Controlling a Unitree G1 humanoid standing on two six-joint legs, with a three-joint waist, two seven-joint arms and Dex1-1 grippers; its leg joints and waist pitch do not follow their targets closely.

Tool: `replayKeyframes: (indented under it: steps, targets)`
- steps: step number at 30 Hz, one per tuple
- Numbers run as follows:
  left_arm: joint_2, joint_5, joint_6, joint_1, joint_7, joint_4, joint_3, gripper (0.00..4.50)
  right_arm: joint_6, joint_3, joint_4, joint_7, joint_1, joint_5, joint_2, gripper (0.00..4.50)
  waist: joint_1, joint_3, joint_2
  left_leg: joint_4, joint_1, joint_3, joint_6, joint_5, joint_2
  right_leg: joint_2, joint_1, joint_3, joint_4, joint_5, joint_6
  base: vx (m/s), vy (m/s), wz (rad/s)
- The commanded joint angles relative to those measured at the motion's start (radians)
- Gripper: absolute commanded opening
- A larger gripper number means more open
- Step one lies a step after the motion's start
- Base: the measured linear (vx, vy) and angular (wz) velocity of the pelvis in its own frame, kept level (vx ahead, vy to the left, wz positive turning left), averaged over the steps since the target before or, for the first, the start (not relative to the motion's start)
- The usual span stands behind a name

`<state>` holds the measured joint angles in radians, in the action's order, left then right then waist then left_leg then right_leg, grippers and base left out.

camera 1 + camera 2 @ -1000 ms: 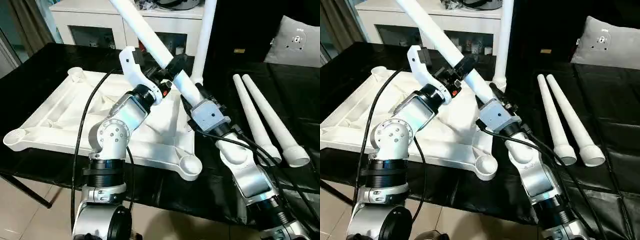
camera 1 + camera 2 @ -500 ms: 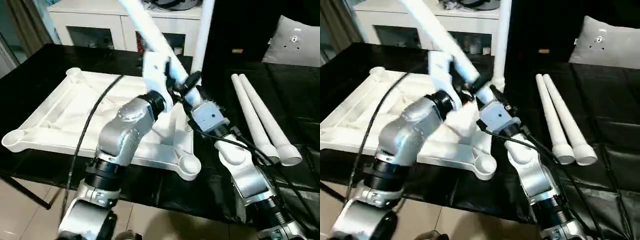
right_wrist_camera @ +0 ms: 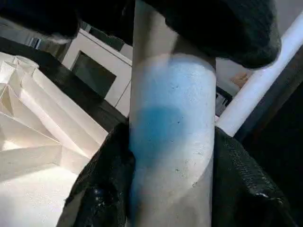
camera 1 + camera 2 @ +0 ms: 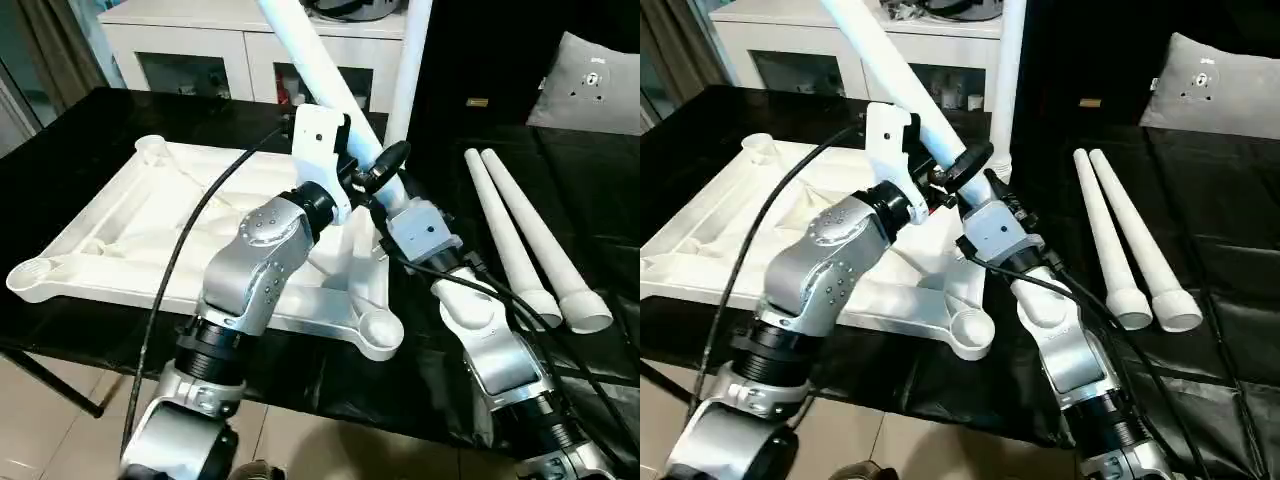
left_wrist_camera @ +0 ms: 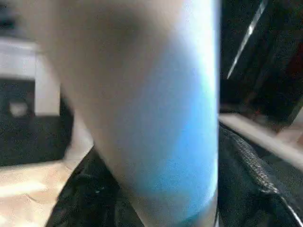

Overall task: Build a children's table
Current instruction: Pick table leg

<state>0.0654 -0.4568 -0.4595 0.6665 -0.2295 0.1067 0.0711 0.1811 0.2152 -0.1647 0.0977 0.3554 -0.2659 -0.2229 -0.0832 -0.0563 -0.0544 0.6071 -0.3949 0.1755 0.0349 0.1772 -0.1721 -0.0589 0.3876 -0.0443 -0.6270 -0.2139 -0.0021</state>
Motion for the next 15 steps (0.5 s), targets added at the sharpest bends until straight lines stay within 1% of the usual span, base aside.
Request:
replayKeyframes:
  steps: [1, 3, 4, 5, 6, 7, 8, 10, 15]
  targets:
    - [0.033, -0.097, -0.042, 0.002, 0.045, 0.002, -0.090, 2.28, 0.012, 0.006, 0.001, 0.015, 0.011, -0.007, -0.003, 1.84, 0.003, 0.073, 0.019, -0.054, 0.016, -0.015, -0.043, 0.126, -0.040, -0.071, -0.050, 0.042, 0.067, -0.020, -0.218, 0.000, 0.000, 0.00]
    - [0.064, -0.162, -0.061, 0.004, 0.059, -0.003, -0.127, 2.26, 0.011, 0.006, 0.000, 0.014, 0.011, -0.006, -0.002, 1.84, 0.003, 0.072, 0.020, -0.054, 0.017, -0.015, -0.060, 0.138, -0.040, -0.068, -0.048, 0.041, 0.073, -0.040, -0.216, 0.000, 0.000, 0.00]
    - [0.074, -0.181, -0.064, 0.005, 0.063, -0.004, -0.136, 2.26, 0.010, 0.006, 0.000, 0.013, 0.012, -0.005, -0.001, 1.84, 0.003, 0.072, 0.021, -0.054, 0.016, -0.016, -0.064, 0.140, -0.040, -0.068, -0.048, 0.041, 0.074, -0.049, -0.212, 0.000, 0.000, 0.00]
    - [0.074, -0.181, -0.064, 0.005, 0.063, -0.004, -0.136, 2.26, 0.010, 0.006, 0.000, 0.013, 0.012, -0.005, -0.001, 1.84, 0.004, 0.072, 0.021, -0.054, 0.015, -0.016, -0.064, 0.141, -0.039, -0.068, -0.049, 0.041, 0.074, -0.062, -0.205, 0.000, 0.000, 0.00]
    - [0.087, -0.202, -0.067, 0.007, 0.074, -0.003, -0.150, 2.26, 0.009, 0.007, -0.001, 0.013, 0.013, -0.005, 0.000, 1.84, 0.005, 0.072, 0.020, -0.054, 0.016, -0.017, -0.066, 0.139, -0.040, -0.067, -0.047, 0.041, 0.074, -0.068, -0.198, 0.000, 0.000, 0.00]
    - [0.087, -0.202, -0.067, 0.007, 0.074, -0.003, -0.150, 2.26, 0.009, 0.007, -0.001, 0.013, 0.013, -0.005, 0.000, 1.84, 0.005, 0.072, 0.020, -0.055, 0.017, -0.016, -0.066, 0.142, -0.041, -0.067, -0.046, 0.041, 0.076, -0.072, -0.196, 0.000, 0.000, 0.00]
    - [0.087, -0.202, -0.067, 0.007, 0.074, -0.003, -0.150, 2.01, 0.009, 0.007, -0.001, 0.013, 0.013, -0.005, 0.000, 1.84, 0.005, 0.071, 0.020, -0.055, 0.016, -0.017, -0.064, 0.144, -0.041, -0.066, -0.046, 0.041, 0.076, -0.078, -0.191, 0.000, 0.000, 0.00]
    - [0.111, -0.221, -0.073, 0.011, 0.094, 0.002, -0.179, 1.94, 0.007, 0.006, -0.002, 0.013, 0.014, -0.006, 0.002, 1.84, 0.005, 0.071, 0.019, -0.056, 0.017, -0.017, -0.061, 0.146, -0.041, -0.066, -0.045, 0.041, 0.076, -0.082, -0.187, 0.000, 0.000, 0.00]
    - [0.116, -0.209, -0.089, 0.015, 0.125, 0.009, -0.200, 1.93, 0.001, 0.003, 0.000, 0.016, 0.014, -0.012, 0.004, 1.84, 0.005, 0.071, 0.019, -0.056, 0.017, -0.017, -0.058, 0.142, -0.041, -0.066, -0.046, 0.042, 0.076, -0.076, -0.180, 0.000, 0.000, 0.00]
